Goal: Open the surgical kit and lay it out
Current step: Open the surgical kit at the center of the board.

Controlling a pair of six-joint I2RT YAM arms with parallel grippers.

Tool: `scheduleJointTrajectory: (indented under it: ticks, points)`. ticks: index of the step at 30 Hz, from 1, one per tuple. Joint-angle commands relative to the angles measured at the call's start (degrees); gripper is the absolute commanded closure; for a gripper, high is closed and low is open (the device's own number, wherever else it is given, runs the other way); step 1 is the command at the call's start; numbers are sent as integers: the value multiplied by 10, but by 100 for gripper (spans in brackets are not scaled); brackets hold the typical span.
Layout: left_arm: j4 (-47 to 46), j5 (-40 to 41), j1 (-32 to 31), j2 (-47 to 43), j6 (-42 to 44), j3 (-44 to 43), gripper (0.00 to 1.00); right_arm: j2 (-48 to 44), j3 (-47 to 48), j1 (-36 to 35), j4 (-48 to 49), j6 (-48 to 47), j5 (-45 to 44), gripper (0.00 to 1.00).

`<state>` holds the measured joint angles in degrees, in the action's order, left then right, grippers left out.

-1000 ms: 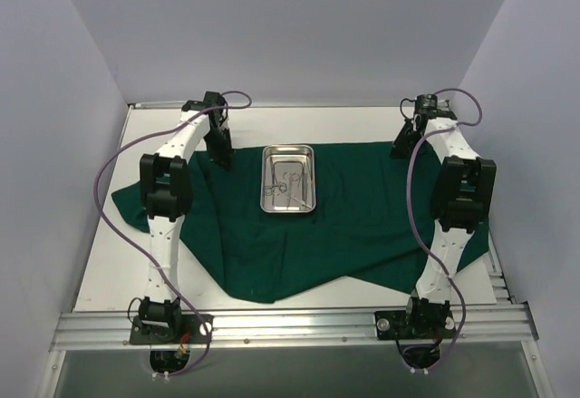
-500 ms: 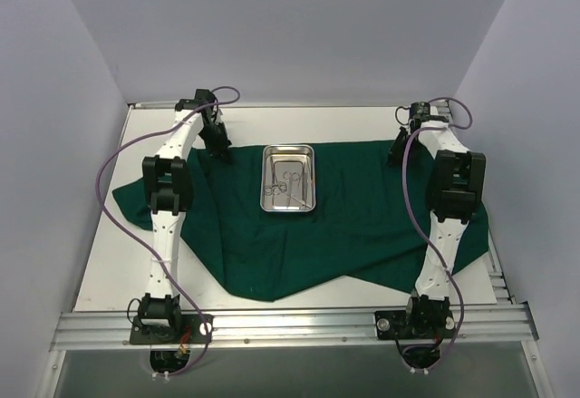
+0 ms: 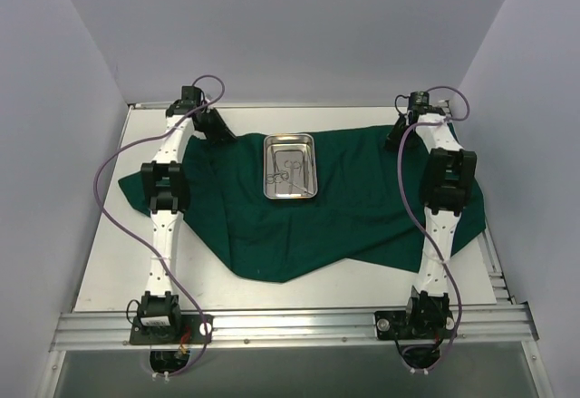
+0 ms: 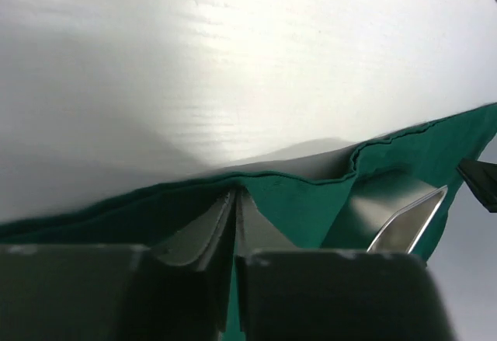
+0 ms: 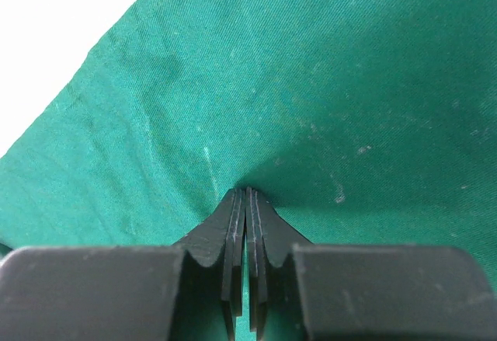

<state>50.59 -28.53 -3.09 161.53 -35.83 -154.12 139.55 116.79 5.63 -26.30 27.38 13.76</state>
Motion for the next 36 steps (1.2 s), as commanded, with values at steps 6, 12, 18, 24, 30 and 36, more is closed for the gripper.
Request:
scheduleJointTrajectory:
  ticks: [6,12,18,24,30,36]
  points:
    - [-45,58,17,-87,25,52,66,35,12,-5,-47,-3,-10,100]
    - [42,136,7,-211,72,105,57,-26,51,-9,-100,-43,-15,61]
    - [90,234,-16,-313,135,205,53,-188,-48,-20,-108,-43,-22,48]
    - [147,323,-44,-327,155,240,44,-364,-244,-51,-95,-39,-14,47]
    - [188,380,-53,-292,173,230,42,-493,-381,-53,-96,-22,-15,46]
    - [230,429,-60,-251,171,215,42,-540,-411,-53,-114,-9,-18,46]
